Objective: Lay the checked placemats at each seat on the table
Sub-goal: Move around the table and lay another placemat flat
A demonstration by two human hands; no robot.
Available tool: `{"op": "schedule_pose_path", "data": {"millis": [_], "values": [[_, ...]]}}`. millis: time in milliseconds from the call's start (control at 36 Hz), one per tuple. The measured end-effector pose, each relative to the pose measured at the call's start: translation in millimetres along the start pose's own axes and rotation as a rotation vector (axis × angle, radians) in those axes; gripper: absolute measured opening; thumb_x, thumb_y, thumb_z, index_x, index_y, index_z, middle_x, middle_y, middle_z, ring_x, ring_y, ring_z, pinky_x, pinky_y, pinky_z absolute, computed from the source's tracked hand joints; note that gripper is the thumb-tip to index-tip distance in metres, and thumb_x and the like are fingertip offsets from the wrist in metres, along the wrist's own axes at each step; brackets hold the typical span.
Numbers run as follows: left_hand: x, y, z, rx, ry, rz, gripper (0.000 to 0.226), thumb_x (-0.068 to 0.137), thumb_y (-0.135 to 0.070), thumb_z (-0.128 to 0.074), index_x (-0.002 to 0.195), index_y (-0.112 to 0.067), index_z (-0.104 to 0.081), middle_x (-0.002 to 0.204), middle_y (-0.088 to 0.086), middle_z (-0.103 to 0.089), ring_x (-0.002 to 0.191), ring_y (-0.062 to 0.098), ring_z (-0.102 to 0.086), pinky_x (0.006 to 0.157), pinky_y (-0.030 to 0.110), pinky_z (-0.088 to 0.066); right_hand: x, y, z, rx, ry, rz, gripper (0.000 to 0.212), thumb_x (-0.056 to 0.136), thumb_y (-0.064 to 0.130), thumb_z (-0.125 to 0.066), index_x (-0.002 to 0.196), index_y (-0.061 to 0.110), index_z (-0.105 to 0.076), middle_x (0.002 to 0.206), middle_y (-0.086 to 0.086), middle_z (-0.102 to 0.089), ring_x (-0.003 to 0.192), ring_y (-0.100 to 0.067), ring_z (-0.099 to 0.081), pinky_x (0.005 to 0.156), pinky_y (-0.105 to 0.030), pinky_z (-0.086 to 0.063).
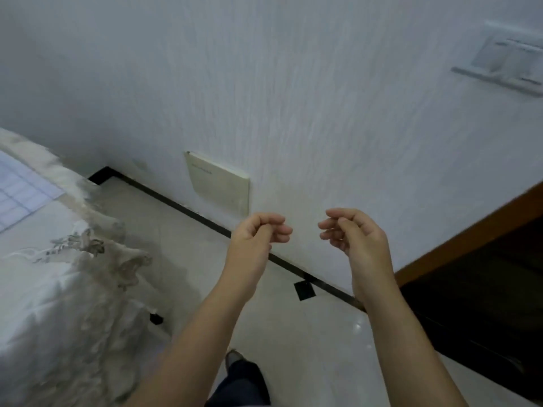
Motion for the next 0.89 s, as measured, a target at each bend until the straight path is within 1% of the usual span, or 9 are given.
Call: {"op": "schedule_pose_path", "data": {"millis": [139,250,389,528,639,694,750,806,889], "values": [[66.4,-27.2,30.3,-0.045,-0.108,-0.061,0.029,0.093,0.003,-0.037,0.083,-0.011,-0.061,0.074,0.001,-0.067,0.056,-0.002,-0.060,0.053,0.005,-0.043,67.4,24.1,-62.1,-0.011,0.154,0.049,0.032,0.094,0.001,-0.038,0.083,0.018,-0.062,0.075,0.001,-0.067,0.063,-0.008,-0.060,0.071,-0.025,-0.046],[100.8,-29.1,57.3,-0.055,-0.202,-0.037,0.030,0.092,0.003,-0.038,0.080,-0.013,-0.060,0.074,0.000,-0.067,0.055,-0.003,-0.060,0.051,0.004,-0.041,104.4,23.8,-108.6,-0.017,0.257,0.039,0.031,0.094,0.000,-0.039,0.084,0.017,-0.062,0.077,-0.002,-0.067,0.063,-0.008,-0.060,0.068,-0.024,-0.046],[140.8,-28.7,94.0,-0.084,-0.338,-0.030,0.026,0.091,0.005,-0.037,0.086,-0.006,-0.060,0.075,0.004,-0.065,0.054,-0.004,-0.060,0.050,0.003,-0.040,146.0,17.3,-172.3,-0.029,0.408,0.003,0.030,0.093,-0.001,-0.039,0.083,0.017,-0.062,0.074,0.000,-0.066,0.059,-0.004,-0.059,0.068,-0.024,-0.045],[188.6,-33.8,128.3,-0.083,-0.458,-0.035,0.026,0.093,0.001,-0.039,0.084,-0.010,-0.060,0.075,0.002,-0.066,0.057,-0.002,-0.060,0.052,0.003,-0.040,194.2,15.6,-238.0,-0.018,0.563,-0.001,0.031,0.093,-0.001,-0.040,0.081,0.018,-0.062,0.067,0.006,-0.067,0.058,-0.004,-0.059,0.068,-0.023,-0.045],[239.9,-44.6,157.3,-0.102,-0.580,-0.068,0.029,0.093,0.004,-0.038,0.080,-0.011,-0.059,0.074,0.004,-0.065,0.055,-0.002,-0.060,0.050,0.004,-0.040,244.9,21.5,-299.3,-0.002,0.688,0.015,0.031,0.092,-0.002,-0.040,0.080,0.017,-0.061,0.070,0.003,-0.066,0.057,-0.003,-0.058,0.067,-0.023,-0.044],[264.8,-54.3,171.3,-0.107,-0.659,-0.087,0.028,0.092,0.004,-0.039,0.079,-0.012,-0.059,0.073,0.004,-0.065,0.054,-0.002,-0.059,0.050,0.004,-0.039,268.6,27.8,-331.3,-0.002,0.769,0.027,0.031,0.092,-0.002,-0.039,0.081,0.017,-0.062,0.067,0.005,-0.066,0.058,-0.004,-0.059,0.066,-0.021,-0.044],[286.9,-66.5,183.3,-0.109,-0.730,-0.105,0.028,0.093,0.003,-0.039,0.079,-0.012,-0.059,0.074,0.004,-0.065,0.054,-0.003,-0.059,0.050,0.004,-0.039,287.4,39.7,-360.9,0.000,0.847,0.039,0.031,0.092,-0.002,-0.039,0.081,0.017,-0.061,0.069,0.005,-0.066,0.059,-0.004,-0.059,0.064,-0.017,-0.046],[306.1,-78.0,192.8,-0.109,-0.777,-0.117,0.029,0.093,0.002,-0.039,0.080,-0.014,-0.060,0.074,0.003,-0.065,0.056,-0.002,-0.060,0.051,0.004,-0.040,301.5,52.4,-387.6,0.002,0.923,0.047,0.030,0.093,-0.001,-0.039,0.082,0.017,-0.061,0.072,0.001,-0.065,0.057,-0.002,-0.059,0.061,-0.014,-0.046],[329.9,-92.9,207.4,-0.106,-0.840,-0.142,0.028,0.093,0.001,-0.040,0.082,-0.015,-0.060,0.076,0.001,-0.066,0.058,-0.001,-0.061,0.053,0.005,-0.041,318.7,64.3,-426.3,-0.008,1.024,0.078,0.030,0.094,0.001,-0.039,0.083,0.018,-0.061,0.075,0.001,-0.065,0.057,-0.001,-0.059,0.061,-0.011,-0.046]]}}
Point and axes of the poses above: each hand's wrist, its own x-axis towards the middle knuckle, its own z-axis out of the back of the hand, y = z × x, the point moved 3 cm from there along x, towards the middle knuckle
